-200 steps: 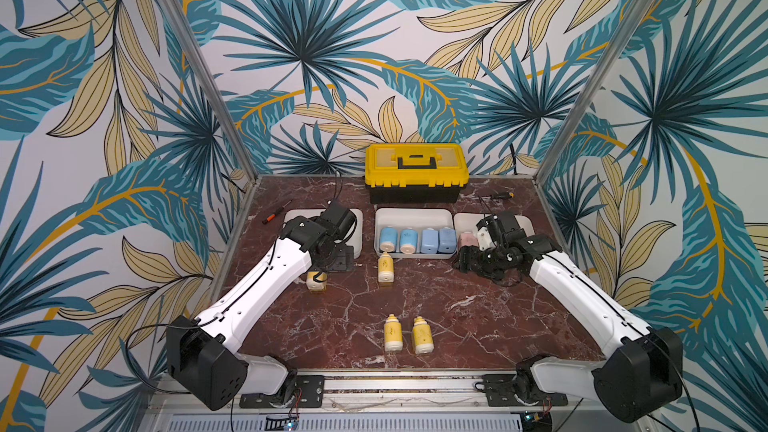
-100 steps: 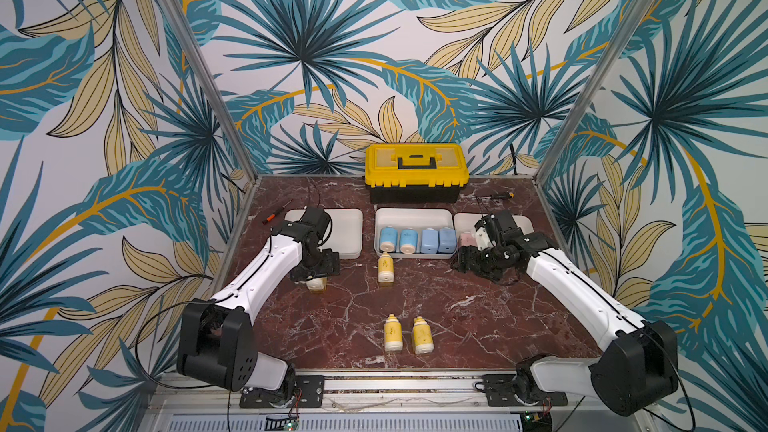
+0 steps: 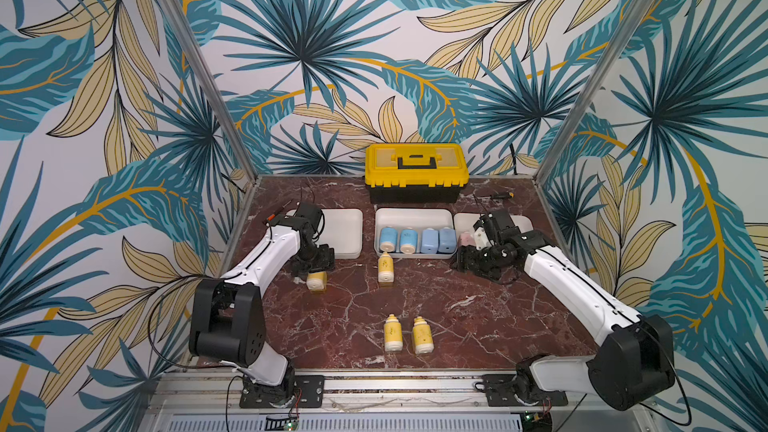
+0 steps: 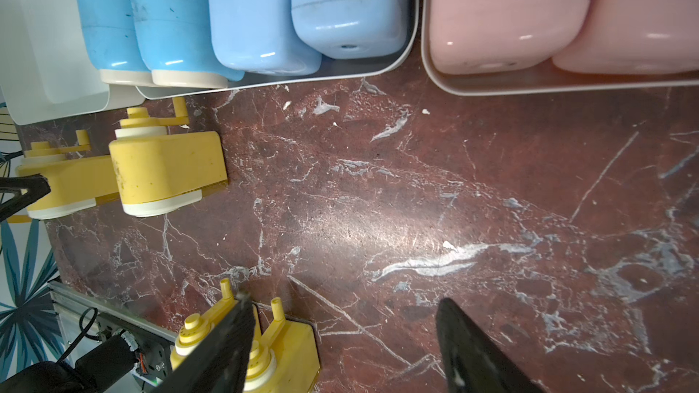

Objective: Place the pencil sharpeners by color into the storage box
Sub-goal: Pick up the pencil sharpener from the center of the board.

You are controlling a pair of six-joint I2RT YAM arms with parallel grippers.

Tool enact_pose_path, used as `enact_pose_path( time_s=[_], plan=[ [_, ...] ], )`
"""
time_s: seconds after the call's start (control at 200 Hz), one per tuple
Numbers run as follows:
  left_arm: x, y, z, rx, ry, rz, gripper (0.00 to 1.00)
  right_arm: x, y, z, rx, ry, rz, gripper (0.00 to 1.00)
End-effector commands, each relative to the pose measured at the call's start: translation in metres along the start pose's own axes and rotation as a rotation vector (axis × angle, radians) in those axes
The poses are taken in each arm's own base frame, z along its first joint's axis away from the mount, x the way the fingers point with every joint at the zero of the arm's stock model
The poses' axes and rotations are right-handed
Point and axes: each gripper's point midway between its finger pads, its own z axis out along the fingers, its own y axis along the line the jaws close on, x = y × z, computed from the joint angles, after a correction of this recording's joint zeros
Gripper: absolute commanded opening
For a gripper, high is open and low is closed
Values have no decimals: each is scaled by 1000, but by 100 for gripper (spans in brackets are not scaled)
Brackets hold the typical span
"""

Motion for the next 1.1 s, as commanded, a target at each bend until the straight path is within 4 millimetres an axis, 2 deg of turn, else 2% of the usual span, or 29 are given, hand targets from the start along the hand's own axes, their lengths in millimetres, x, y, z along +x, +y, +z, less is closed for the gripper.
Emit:
enact_pose_path(
  time_s=[0.0, 0.611, 1.096],
  plan=[
    [-8, -4, -1, 22, -8, 14, 75, -1, 0, 0, 8, 9, 17, 77],
    [-2, 9, 16, -46, 41, -10, 60, 1, -2, 4, 11, 19, 21, 77],
    [3, 16, 27, -99, 73, -15, 55, 2, -3, 8, 8, 24, 20, 77]
  ],
)
